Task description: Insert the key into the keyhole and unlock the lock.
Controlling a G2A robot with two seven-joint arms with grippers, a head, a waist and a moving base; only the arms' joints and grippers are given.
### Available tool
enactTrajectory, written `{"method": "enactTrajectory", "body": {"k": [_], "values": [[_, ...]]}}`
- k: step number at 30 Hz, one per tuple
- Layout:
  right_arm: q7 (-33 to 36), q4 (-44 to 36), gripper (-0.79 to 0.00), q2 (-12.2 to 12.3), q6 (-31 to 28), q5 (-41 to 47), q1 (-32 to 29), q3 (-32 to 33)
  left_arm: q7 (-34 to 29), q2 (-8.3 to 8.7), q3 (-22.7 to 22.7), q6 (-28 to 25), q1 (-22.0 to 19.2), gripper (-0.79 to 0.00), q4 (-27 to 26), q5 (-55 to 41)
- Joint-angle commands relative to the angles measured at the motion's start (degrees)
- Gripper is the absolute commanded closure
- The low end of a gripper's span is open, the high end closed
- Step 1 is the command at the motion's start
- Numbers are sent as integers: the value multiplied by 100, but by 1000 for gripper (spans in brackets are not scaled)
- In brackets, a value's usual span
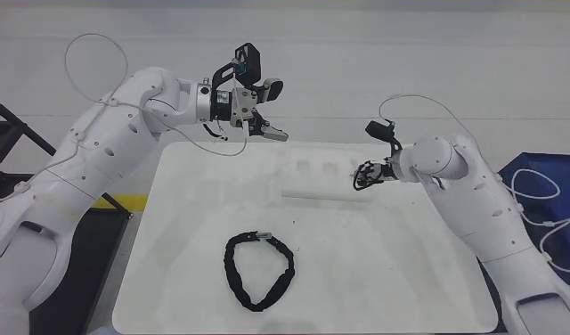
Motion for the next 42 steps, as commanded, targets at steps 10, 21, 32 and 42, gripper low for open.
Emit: {"method": "enactTrajectory", "body": {"k": [10,21,32,42], "values": [[39,-1715,0,396,-1291,1861,-1501,2096,0,0,0,0,0,-785,0,-1],[-313,-2307,0,515,-2612,3185,-2494,3325,0,0,0,0,0,-785,0,-1],[-389,-2351,0,527,-2889,3385,-2650,3489,0,0,0,0,0,-785,0,-1],[-389,-2351,0,527,-2889,3385,-2650,3489,-122,33,-81,246,81,-785,-113,292]]}}
